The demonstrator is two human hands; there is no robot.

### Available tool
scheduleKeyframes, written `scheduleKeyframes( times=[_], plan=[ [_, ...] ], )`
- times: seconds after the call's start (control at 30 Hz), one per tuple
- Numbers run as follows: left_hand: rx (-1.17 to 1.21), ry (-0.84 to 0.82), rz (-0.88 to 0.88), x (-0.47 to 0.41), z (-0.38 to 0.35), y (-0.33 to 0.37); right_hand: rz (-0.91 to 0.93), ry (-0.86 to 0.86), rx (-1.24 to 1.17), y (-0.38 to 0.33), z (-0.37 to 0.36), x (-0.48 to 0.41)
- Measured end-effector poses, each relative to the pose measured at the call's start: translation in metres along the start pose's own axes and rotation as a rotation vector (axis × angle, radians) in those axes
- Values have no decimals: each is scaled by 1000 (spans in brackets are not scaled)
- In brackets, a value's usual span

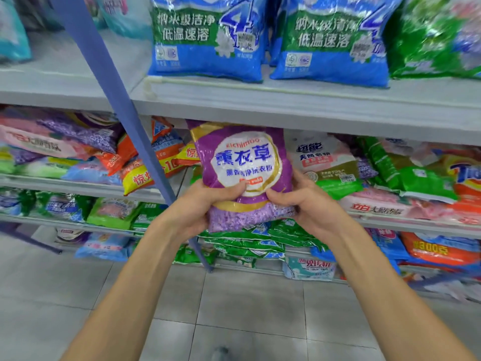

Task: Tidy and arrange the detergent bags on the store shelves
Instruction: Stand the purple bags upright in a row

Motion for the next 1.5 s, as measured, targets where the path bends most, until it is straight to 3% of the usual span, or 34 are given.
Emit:
scheduleKeyframes(
  times=[0.17, 0.33, 0.8, 1.13, 1.5],
  plan=[
    [-65, -95, 135, 24, -18, 9, -18, 2, 57, -20, -3, 52],
    [-162, -206, 135, 35, -62, 36, 75, 87, 53, -57, 3, 99],
    [-74, -232, -171, 13, -252, 92, 479, 275, 13, -160, 96, 213],
    [13, -91, -360, -37, -339, 98, 580, 502, -98, -186, 166, 252],
    [-2, -130, -502, -140, -439, 128, 686, 646, -165, -268, 286, 244]
  ],
)
Point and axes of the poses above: each hand's wrist, its own x-axis away from the middle knuckle, its own z-axis out of the back of the hand, y = z × x, the point moved 3 cm from there along -x, towards the middle knuckle, and after that the axes turned 5 degrees about -y, right-handed, at the moved point
